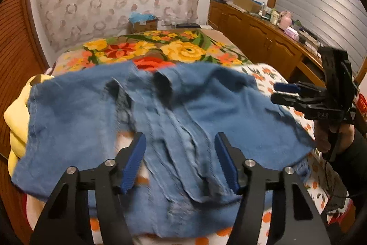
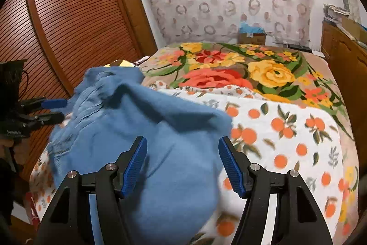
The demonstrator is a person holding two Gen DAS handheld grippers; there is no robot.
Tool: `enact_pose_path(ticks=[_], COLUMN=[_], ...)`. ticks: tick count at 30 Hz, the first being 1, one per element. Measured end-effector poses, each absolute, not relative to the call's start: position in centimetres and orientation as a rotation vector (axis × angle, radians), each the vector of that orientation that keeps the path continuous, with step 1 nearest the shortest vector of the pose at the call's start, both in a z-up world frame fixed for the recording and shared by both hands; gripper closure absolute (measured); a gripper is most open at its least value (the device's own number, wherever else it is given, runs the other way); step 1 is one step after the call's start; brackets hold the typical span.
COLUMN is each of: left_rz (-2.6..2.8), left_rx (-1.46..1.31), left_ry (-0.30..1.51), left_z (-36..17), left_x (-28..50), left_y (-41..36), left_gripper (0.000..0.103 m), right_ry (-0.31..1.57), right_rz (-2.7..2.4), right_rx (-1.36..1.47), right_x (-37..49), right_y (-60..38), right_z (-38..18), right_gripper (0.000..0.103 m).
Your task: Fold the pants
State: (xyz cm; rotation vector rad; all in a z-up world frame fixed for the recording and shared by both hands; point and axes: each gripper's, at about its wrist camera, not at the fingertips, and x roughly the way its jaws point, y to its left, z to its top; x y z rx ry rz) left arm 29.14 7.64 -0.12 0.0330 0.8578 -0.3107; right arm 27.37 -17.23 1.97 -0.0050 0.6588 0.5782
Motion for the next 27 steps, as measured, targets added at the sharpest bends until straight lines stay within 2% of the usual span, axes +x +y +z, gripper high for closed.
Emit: enact_pose_path(ticks=[5, 7, 9, 10, 11, 16, 19, 23, 27], left_rz=[-0.296, -0.273, -0.265, -0.27, -0.259, -0.206, -0.168, -0.085, -0.093], left_rx=[0.07, 0.1, 0.143, 0.16, 0.17, 0.089, 0.076, 0.078, 0.079], left_ry=[0.9, 0.902, 0.889, 0.871, 0.854, 0.715, 0.708, 0.74, 0.83], left_z=[-2.4, -2.9, -3.2, -2.9, -2.6, 2.0, 2.7, 1.8, -1.6], left_x=[28.1, 28.0, 27.4, 27.0, 26.6, 23.8, 23.1, 23.3, 23.7], left_y=[5.8, 5.3, 4.7, 4.4, 4.4, 7.7, 9.6, 12.1, 12.3], left_gripper=[0.045, 0.053, 0.078, 0.095, 0.101, 0.101, 0.101, 0.101, 0.102], right_ry=[0.682, 0.688, 0.687, 0.685, 0.682, 0.664, 0.659, 0.661, 0.663], right_rz=[0.546, 0.541, 0.532, 0.527, 0.524, 0.518, 0.531, 0.546, 0.566], right_rx=[-0.03, -0.026, -0.031, -0.031, -0.032, -0.018, -0.01, -0.006, -0.006], right_x=[26.7, 26.6, 26.6, 26.5, 26.4, 25.9, 25.6, 25.6, 25.8], right_y=[-17.1, -17.3, -17.5, -17.7, -17.9, -18.7, -18.7, -18.3, -17.3], right_z=[1.2, 1.2, 1.3, 1.4, 1.5, 2.3, 2.4, 2.2, 2.0], right_gripper=[0.035, 0.035, 0.035, 0.035, 0.035, 0.035, 0.035, 0.035, 0.035])
